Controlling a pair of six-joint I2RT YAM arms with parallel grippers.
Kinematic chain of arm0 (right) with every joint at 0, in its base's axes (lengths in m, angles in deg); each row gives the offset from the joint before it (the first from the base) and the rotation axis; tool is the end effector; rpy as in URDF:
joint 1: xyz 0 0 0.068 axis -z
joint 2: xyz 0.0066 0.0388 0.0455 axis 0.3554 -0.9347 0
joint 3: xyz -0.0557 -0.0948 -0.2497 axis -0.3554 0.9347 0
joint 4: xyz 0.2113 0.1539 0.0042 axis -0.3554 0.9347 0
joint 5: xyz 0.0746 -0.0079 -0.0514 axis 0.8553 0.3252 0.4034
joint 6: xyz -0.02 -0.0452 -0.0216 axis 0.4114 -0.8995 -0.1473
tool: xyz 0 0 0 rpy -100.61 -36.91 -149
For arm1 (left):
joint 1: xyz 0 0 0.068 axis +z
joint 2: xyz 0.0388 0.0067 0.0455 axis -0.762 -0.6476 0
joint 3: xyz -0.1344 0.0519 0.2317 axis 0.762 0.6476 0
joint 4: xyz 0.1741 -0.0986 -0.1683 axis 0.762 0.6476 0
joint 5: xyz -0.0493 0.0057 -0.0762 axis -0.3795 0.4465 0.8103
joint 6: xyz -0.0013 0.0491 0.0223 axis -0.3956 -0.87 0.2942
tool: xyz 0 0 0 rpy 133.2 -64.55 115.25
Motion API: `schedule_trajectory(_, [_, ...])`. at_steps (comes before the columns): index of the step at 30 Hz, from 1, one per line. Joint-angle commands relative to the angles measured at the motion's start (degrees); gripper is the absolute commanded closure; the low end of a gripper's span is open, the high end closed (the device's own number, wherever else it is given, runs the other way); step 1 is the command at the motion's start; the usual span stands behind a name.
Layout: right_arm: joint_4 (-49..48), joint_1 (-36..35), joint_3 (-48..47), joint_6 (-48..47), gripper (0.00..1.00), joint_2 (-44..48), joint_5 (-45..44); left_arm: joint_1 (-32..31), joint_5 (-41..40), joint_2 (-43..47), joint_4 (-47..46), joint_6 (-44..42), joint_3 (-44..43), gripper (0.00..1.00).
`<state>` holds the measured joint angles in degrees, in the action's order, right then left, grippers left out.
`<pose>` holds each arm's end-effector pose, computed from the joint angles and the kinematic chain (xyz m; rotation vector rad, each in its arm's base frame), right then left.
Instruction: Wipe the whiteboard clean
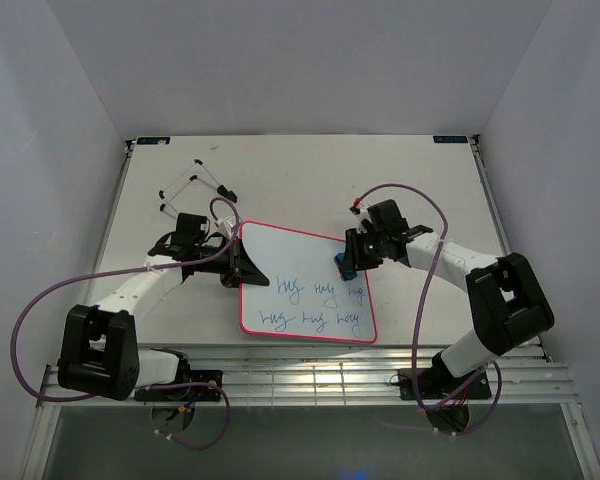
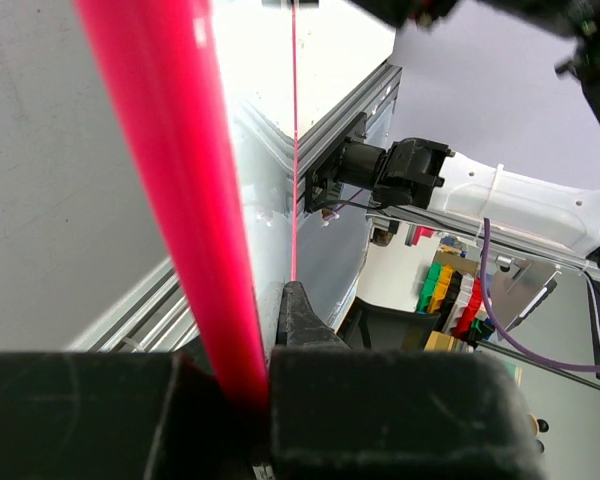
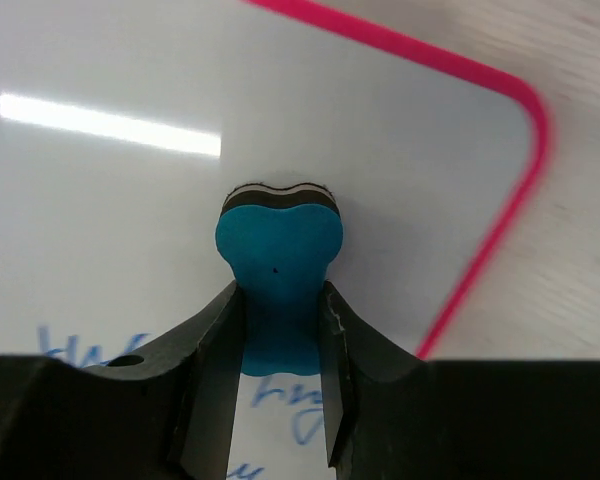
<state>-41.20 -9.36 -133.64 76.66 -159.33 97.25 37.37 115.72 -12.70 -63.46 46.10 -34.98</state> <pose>0.2626 0.1644 0.1881 -0.4598 2.4926 0.6874 0.2228 -0.0786 0.2028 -0.0885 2.6200 -1.5510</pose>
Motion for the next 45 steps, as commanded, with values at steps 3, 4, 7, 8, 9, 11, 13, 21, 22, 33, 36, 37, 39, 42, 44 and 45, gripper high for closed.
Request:
schedule_trajectory(3, [12.23, 7.23, 4.71, -4.13, 0.85, -7.07, -8.87, -0.65, -11.73, 2.06, -8.54, -8.07, -1.57, 1.00])
schedule_trajectory(4, [12.14, 7.41, 4.37, -4.56, 0.85, -7.16, -8.52, -0.65, -11.65, 2.06, -8.62, -8.07, -1.48, 1.00])
schedule_trajectory(7, [11.53, 6.19, 2.96, -5.09, 0.86, -6.37, -4.83, -0.65, -11.47, 1.88, -8.54, -8.07, -1.57, 1.00])
schedule_trajectory(8, [11.52, 5.31, 2.52, -5.27, 0.87, -5.93, -3.17, -0.56, -11.38, 1.80, -8.62, -8.07, -1.65, 1.00])
schedule_trajectory(9, [11.35, 4.26, 1.99, -5.27, 0.87, -5.32, -2.02, -0.56, -11.30, 1.53, -8.62, -7.99, -1.65, 1.00])
schedule_trajectory(11, [10.74, 0.48, 0.50, -5.01, 0.87, -3.21, 0.70, -0.56, -11.03, 1.36, -8.80, -7.90, -1.57, 1.00])
schedule_trajectory(13, [10.21, -5.20, -0.38, -3.25, 0.86, -0.85, 1.68, -0.56, -10.94, 1.27, -9.06, -7.72, -1.48, 1.00])
schedule_trajectory(21, [7.04, -28.33, -10.99, 6.85, 0.87, 1.20, -2.97, -0.56, -11.03, 1.27, -10.29, -6.58, -1.04, 1.00])
schedule_trajectory(22, [7.56, -29.84, -12.85, 7.56, 0.87, -0.11, -4.46, -0.65, -11.03, 1.18, -10.21, -6.67, -1.04, 1.00])
schedule_trajectory(33, [16.80, -31.98, -14.20, 7.47, 0.87, -5.05, -16.25, -0.65, -12.44, 2.06, -10.21, -6.49, -0.95, 1.00])
schedule_trajectory(36, [16.80, -27.42, -7.26, 7.91, 0.87, -2.16, -18.97, -0.47, -12.18, 2.06, -10.21, -6.41, -1.13, 1.00])
schedule_trajectory(37, [16.80, -26.00, -5.59, 7.83, 0.87, -0.41, -19.06, -0.38, -12.09, 2.14, -10.29, -6.40, -1.13, 1.00])
schedule_trajectory(39, [17.06, -22.41, -1.54, 7.21, 0.87, 1.45, -19.76, -0.38, -12.00, 2.23, -10.29, -6.49, -0.95, 1.00])
schedule_trajectory(42, [18.81, -18.36, 1.54, 6.69, 0.87, 4.96, -22.48, -0.47, -11.74, 2.32, -10.21, -6.58, -0.86, 1.00])
schedule_trajectory(44, [19.52, -17.20, 2.25, 6.60, 0.87, 5.76, -23.81, -0.38, -11.47, 2.24, -10.29, -6.58, -0.86, 1.00])
schedule_trajectory(45, [19.70, -17.11, 1.73, 6.68, 0.87, 6.11, -23.55, -0.38, -11.30, 2.23, -10.29, -6.58, -0.86, 1.00])
